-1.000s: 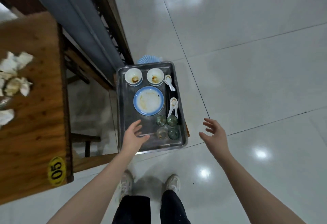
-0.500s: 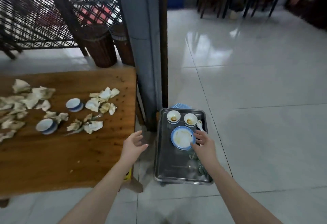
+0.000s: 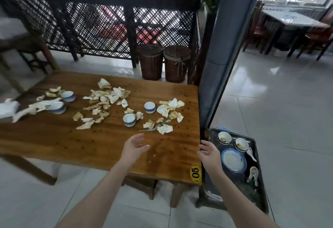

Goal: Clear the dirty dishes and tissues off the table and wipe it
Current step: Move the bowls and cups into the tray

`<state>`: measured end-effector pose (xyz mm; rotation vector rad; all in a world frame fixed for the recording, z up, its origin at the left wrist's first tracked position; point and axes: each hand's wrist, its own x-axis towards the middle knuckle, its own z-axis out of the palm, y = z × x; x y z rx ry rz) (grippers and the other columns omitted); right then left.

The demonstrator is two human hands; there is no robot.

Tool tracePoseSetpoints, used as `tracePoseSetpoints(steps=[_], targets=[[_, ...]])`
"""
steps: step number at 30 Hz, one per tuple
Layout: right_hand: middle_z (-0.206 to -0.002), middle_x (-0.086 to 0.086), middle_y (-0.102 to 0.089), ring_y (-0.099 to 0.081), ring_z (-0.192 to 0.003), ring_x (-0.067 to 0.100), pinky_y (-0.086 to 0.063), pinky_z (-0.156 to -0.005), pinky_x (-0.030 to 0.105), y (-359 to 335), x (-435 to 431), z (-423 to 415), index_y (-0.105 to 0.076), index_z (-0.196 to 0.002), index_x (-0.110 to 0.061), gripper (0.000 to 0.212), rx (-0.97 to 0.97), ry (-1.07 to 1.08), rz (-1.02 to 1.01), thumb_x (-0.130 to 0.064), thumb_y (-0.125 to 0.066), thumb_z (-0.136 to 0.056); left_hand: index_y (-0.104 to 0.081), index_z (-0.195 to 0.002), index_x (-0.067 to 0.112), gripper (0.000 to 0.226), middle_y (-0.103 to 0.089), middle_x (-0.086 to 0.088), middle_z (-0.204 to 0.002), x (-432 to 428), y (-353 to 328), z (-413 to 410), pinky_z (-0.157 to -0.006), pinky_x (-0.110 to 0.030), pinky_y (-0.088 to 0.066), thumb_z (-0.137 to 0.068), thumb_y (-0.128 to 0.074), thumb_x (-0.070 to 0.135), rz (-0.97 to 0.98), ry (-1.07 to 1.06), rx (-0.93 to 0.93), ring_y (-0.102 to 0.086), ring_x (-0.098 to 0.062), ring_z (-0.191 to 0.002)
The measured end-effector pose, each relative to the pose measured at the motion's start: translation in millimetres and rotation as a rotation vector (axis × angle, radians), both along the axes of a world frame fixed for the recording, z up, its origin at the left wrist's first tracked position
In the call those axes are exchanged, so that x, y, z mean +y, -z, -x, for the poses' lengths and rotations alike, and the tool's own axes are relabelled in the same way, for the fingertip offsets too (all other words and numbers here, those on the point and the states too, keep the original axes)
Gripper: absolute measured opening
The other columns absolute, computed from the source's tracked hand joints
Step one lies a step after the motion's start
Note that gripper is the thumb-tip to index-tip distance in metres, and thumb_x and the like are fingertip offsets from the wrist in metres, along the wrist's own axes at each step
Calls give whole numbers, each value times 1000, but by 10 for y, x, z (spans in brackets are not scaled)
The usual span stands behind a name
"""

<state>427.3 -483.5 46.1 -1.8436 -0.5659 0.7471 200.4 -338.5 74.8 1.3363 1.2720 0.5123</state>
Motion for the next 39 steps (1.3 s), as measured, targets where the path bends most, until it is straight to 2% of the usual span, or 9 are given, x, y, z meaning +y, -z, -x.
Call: tracePoseSetpoints(steps=[4, 9, 14, 22, 26, 29, 34, 36, 39], targets=[[-121, 3, -60, -58, -108, 20, -51, -74, 25, -44, 332, 368, -53, -126, -18, 40, -26, -50, 15, -1, -60, -90, -55, -131, 25, 55, -56, -5, -136, 188, -51, 472, -88, -31, -46, -82, -75, 10, -13, -76, 2, -54, -16, -109], [-121, -1, -60, -57, -96, 9, -46, -66, 13, -1, 821, 667, -53, -124, -22, 40, -39, -102, 42, -4, -61, -90, -54, -133, 22, 54, -55, -7, -136, 412, -67, 922, -93, -36, -44, -84, -73, 10, -6, -154, -9, -54, -23, -119], [-122, 1, -61, -56, -99, 11, -45, -65, 12, 132, 1313, 895, -54, -124, -23, 41, -37, -158, 76, -3, -63, -89, -53, -135, 18, 53, -57, -9, -134, 726, -35, 1278, -91, -35, -47, -86, -70, 9, 3, -202, -28, -56, -24, -117], [-123, 6, -62, -60, -101, 17, -54, -88, 32, 440, 2090, 1107, -53, -129, -15, 51, -50, -230, 110, -1, -70, -82, -54, -132, 22, 50, -57, -6, -134, 1447, 231, 1526, -96, -39, -49, -86, -70, 12, -5, -196, 16, -55, -23, -120], [-123, 4, -61, -60, -91, 7, -51, -74, 15, 604, 2493, 1140, -55, -126, -18, 51, -43, -248, 162, -1, -71, -81, -54, -133, 21, 52, -58, -5, -133, 1872, 345, 1575, -98, -41, -48, -85, -71, 11, 27, -165, 66, -57, -20, -116], [-123, 4, -61, -60, -87, 3, -50, -70, 16, 687, 2763, 1165, -54, -125, -19, 51, 14, -229, 197, -2, -72, -80, -55, -133, 20, 52, -57, -7, -135, 2208, 412, 1617, -97, -40, -48, -85, -71, 7, 59, -146, 114, -55, -22, -118], [-133, 5, -55, -57, -112, 22, -49, -88, 31, 820, 3133, 1252, -49, -131, -18, 62, 26, -245, 271, -6, -77, -77, -54, -135, 20, 57, -54, -8, -138, 2588, 494, 1686, -95, -38, -50, -83, -72, 5, 95, -128, 131, -55, -23, -120], [-134, 3, -54, -56, -115, 22, -50, -90, 33, 883, 3240, 1302, -48, -132, -19, 66, 42, -238, 274, -7, -79, -75, -53, -136, 19, 58, -55, -7, -137, 2713, 509, 1719, -86, -31, -51, -83, -73, 5, 106, -138, 139, -58, -19, -113], [-135, 0, -52, -52, -120, 22, -48, -95, 36, 977, 3394, 1345, -46, -133, -20, 73, 60, -229, 265, -4, -81, -72, -53, -135, 18, 57, -57, -7, -135, 2911, 536, 1781, -84, -31, -51, -83, -73, 5, 108, -157, 153, -59, -19, -110]])
